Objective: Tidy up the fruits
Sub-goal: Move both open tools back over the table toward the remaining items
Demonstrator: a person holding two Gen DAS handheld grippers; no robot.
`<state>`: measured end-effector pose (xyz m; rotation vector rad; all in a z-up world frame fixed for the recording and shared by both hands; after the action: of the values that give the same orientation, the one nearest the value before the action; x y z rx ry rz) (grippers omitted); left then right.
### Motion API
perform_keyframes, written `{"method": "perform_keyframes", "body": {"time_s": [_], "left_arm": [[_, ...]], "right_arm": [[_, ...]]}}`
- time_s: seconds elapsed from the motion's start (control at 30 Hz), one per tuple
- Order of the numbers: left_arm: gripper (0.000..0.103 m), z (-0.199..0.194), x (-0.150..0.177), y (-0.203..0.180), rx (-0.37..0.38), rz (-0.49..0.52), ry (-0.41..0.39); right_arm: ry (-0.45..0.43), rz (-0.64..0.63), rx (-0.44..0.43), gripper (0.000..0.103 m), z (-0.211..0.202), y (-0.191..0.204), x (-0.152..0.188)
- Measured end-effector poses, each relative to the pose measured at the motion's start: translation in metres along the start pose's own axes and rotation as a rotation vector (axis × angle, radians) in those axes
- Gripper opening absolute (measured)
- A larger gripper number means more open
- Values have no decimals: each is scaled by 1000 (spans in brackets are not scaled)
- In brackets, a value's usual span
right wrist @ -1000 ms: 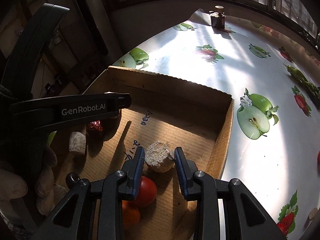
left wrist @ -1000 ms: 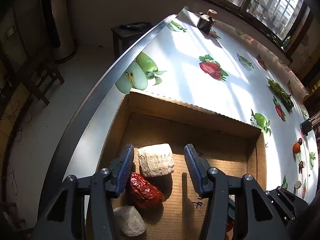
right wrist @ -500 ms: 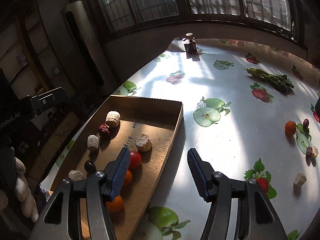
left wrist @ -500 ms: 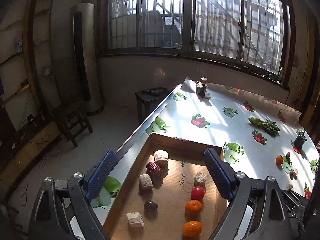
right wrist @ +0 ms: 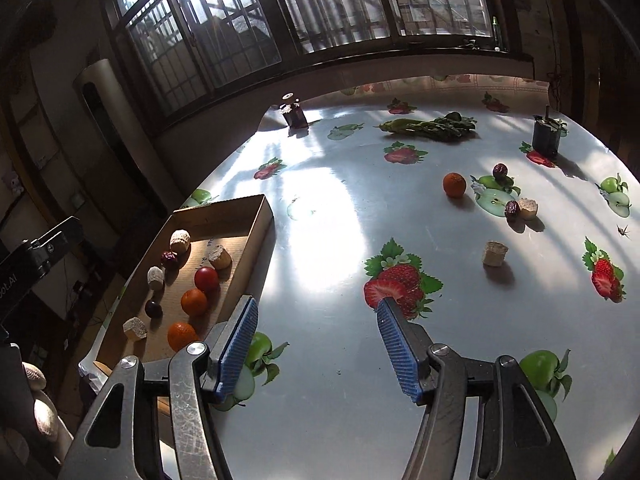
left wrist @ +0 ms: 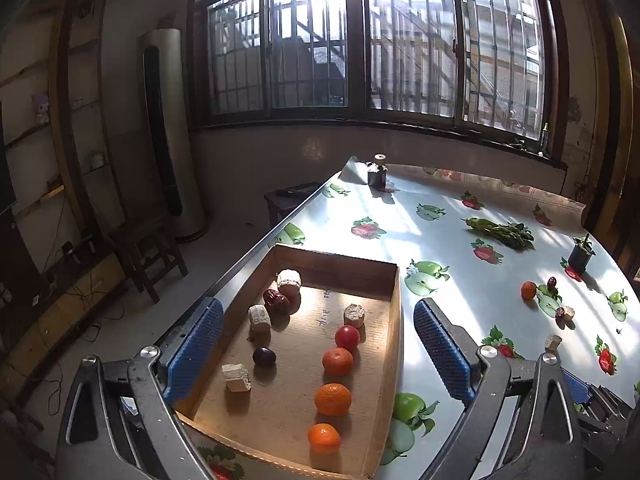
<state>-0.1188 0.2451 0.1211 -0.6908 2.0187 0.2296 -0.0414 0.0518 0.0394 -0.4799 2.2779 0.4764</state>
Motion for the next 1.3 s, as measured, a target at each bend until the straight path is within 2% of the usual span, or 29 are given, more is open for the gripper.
{"method": "perform_keyframes", "body": {"time_s": [0.07, 1.3], "left_arm": [[96, -3, 5, -6, 1, 17, 6], [96, 15, 37, -65, 32, 150, 102]], "right_arm": [[-6, 8, -5, 71, -4, -3, 2], [-5, 114, -18, 74, -8, -54, 14]]}}
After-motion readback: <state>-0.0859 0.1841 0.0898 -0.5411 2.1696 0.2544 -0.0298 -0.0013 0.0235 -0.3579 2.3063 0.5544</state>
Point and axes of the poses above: each gripper's, at about its wrist camera, not at the fingertips, and z roughly the way its jaws point, y to its left, x to its underside, the point moved 7 cm from there along z, roughly the way its jaws point, and after that the axes turned 10 degrees about -z, right-handed, at the moved point
